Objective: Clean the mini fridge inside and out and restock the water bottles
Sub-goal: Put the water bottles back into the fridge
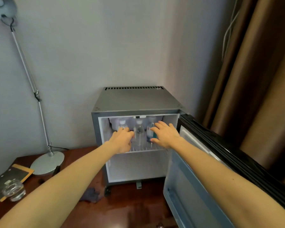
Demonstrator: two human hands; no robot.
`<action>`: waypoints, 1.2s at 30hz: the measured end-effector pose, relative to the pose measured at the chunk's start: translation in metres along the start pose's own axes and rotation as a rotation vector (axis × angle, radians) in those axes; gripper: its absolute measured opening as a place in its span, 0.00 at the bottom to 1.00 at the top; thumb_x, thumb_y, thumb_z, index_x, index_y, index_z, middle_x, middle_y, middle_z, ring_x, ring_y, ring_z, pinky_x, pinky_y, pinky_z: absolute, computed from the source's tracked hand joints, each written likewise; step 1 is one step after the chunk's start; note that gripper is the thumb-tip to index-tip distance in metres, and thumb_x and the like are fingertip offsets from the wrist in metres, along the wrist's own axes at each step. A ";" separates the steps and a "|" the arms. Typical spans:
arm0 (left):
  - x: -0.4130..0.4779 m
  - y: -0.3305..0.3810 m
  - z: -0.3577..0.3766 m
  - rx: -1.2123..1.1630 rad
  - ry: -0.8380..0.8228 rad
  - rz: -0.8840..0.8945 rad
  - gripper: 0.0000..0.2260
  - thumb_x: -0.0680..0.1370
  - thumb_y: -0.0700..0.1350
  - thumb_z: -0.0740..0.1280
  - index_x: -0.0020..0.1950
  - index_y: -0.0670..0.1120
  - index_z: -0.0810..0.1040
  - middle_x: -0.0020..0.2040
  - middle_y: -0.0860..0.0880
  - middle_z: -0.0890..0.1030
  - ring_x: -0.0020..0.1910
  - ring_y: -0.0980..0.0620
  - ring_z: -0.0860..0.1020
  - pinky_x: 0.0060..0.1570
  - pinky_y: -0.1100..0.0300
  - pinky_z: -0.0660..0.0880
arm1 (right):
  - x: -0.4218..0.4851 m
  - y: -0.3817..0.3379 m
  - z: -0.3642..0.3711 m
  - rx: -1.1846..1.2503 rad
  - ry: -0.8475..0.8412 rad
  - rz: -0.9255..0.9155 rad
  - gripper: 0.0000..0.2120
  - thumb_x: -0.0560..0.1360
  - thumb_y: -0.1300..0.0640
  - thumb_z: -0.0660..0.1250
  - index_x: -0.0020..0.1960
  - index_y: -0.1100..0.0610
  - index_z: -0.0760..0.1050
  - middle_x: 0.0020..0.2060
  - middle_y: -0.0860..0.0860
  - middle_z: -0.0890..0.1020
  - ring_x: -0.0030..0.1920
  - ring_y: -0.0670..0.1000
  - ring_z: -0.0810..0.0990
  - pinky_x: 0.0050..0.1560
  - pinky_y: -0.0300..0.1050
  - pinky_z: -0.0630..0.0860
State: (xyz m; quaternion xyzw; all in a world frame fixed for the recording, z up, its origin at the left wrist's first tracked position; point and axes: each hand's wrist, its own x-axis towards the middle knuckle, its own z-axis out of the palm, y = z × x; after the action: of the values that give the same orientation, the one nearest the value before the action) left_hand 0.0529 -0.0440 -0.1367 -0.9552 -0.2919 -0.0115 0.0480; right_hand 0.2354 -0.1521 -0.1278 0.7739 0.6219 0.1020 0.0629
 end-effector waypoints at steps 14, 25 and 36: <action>-0.064 0.121 -0.045 -0.098 0.077 0.235 0.12 0.76 0.39 0.60 0.56 0.47 0.78 0.55 0.45 0.80 0.53 0.43 0.77 0.42 0.55 0.72 | -0.184 0.043 -0.085 -0.002 0.135 0.448 0.14 0.78 0.56 0.59 0.60 0.62 0.71 0.57 0.59 0.76 0.58 0.61 0.75 0.50 0.51 0.74; -0.105 0.138 -0.067 -0.115 0.171 0.287 0.11 0.76 0.39 0.60 0.53 0.47 0.79 0.53 0.46 0.80 0.52 0.45 0.77 0.40 0.55 0.71 | -0.228 0.017 -0.089 -0.034 0.005 0.555 0.21 0.79 0.48 0.60 0.66 0.61 0.66 0.60 0.57 0.76 0.58 0.59 0.77 0.44 0.48 0.71; -0.146 0.069 -0.104 -0.005 0.199 0.144 0.11 0.75 0.41 0.61 0.53 0.46 0.80 0.52 0.44 0.81 0.51 0.42 0.78 0.46 0.49 0.77 | -0.164 -0.070 -0.121 -0.083 -0.051 0.277 0.25 0.82 0.44 0.51 0.60 0.64 0.74 0.61 0.61 0.76 0.59 0.61 0.75 0.54 0.51 0.73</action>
State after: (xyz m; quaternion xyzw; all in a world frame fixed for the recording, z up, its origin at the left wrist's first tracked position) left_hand -0.0285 -0.1925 -0.0459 -0.9679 -0.2163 -0.1035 0.0748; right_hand 0.1062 -0.3007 -0.0391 0.8514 0.5025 0.1156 0.0961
